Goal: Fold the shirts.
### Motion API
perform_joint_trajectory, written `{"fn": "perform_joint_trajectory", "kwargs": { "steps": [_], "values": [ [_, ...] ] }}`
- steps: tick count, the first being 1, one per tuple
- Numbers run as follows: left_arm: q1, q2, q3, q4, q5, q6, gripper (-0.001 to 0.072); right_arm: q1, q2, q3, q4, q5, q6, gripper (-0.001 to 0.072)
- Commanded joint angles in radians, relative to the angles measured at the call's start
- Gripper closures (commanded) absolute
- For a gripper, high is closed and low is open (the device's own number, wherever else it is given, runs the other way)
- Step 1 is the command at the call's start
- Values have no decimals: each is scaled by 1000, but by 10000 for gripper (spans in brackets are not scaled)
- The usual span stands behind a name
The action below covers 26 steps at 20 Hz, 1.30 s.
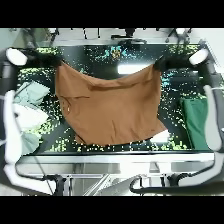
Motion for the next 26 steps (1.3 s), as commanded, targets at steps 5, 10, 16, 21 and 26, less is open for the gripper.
{"fn": "perform_joint_trajectory", "kwargs": {
  "steps": [5, 10, 16, 21, 26],
  "values": [
    [59, -252, 248, -166, -143, 29, 5, -39, -159, -4, -14, -19, 71, 229],
    [217, 5, -6, -167, -355, -60, 32, -208, -33, -5, -13, 330, 85, 229],
    [306, 280, -711, -168, -409, -23, 58, -388, 7, -224, 29, 544, 48, 230],
    [299, 386, -1086, -202, -262, 21, 58, -399, 9, -389, 70, 517, -32, 233],
    [218, 276, -1146, -334, -127, 77, 58, -376, 7, -482, 73, 460, -63, 233]
  ]
}}
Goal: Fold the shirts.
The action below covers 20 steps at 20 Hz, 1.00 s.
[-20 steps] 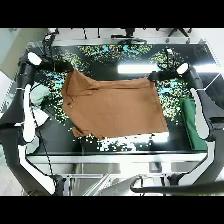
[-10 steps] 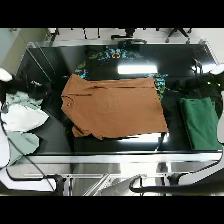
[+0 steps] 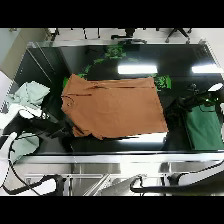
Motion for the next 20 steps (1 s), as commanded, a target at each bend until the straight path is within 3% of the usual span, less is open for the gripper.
{"fn": "perform_joint_trajectory", "kwargs": {
  "steps": [1, 3, 5, 6, 7, 13, 15, 18, 19, 20],
  "values": [
    [-61, -79, -41, -142, 116, 79, 58, 11, 0, -72, 11, -37, -34, 233],
    [-104, -148, 9, -201, 136, 101, 65, 15, -1, -92, 11, -54, -35, 233],
    [-140, -209, 68, -196, 113, 106, 482, 19, -4, -103, 11, -56, -36, 233],
    [-150, -234, 98, -195, 85, 110, 630, 19, -8, -103, 11, -55, -35, 233],
    [-157, -253, 126, -186, 54, 114, 695, 19, -13, -104, 11, -53, -35, 234],
    [-125, -247, 179, -179, -22, 116, 695, 34, -62, -158, 6, 2, -43, 236],
    [-87, -216, 179, -175, -49, 116, 695, 52, -62, -201, 8, 45, -55, 377],
    [-33, -119, 179, -133, -80, 114, 696, 90, -51, -227, 8, 102, -49, 386],
    [-14, -78, 179, -129, -92, 114, 696, 102, -37, -227, 17, 110, -51, 486],
    [2, -40, 179, -130, -104, 114, 696, 112, -15, -227, 32, 113, -51, 492]
  ]
}}
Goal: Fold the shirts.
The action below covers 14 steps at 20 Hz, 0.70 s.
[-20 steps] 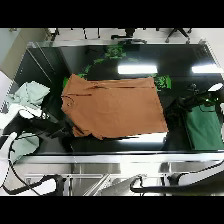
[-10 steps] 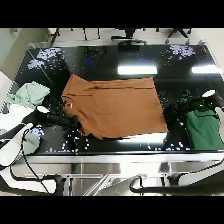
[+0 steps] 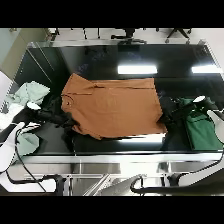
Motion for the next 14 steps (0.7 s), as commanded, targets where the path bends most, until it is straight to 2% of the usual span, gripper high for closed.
{"fn": "perform_joint_trajectory", "kwargs": {
  "steps": [1, 2, 5, 8, 11, 14],
  "values": [
    [58, 131, 3, 10, -63, 0, 696, 35, 56, -13, 18, 42, -8, 649],
    [66, 172, 4, 4, -77, -2, 696, 40, 94, -9, 74, 40, -14, 696],
    [91, 326, 80, -25, -150, -8, 696, 23, 227, 90, 261, 61, -18, 697],
    [141, 511, 304, -25, -179, -54, 696, -52, 379, 311, 534, 68, -18, 696],
    [187, 649, 620, -24, -119, -63, 696, -131, 493, 571, 719, -10, -24, 696],
    [248, 731, 932, 6, 40, -62, 696, -177, 586, 777, 710, -165, -29, 696]
  ]
}}
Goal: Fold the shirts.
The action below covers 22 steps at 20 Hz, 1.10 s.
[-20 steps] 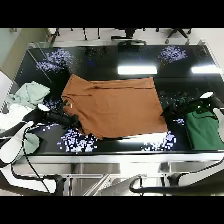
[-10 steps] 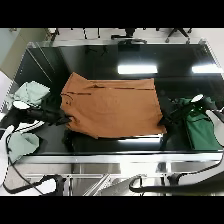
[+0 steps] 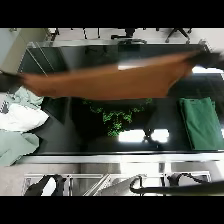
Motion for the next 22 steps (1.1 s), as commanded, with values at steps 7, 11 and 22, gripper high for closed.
{"fn": "perform_joint_trajectory", "kwargs": {
  "steps": [7, 11, 22],
  "values": [
    [50, 34, 576, 130, 124, -10, 697, -81, 145, 301, 3, -166, -22, 697],
    [-191, -60, 262, 145, 100, 15, 696, -36, 32, 209, 23, -49, -22, 697],
    [-393, -745, 81, 430, 244, -48, 696, 255, -527, -93, -311, -397, -18, 698]
  ]
}}
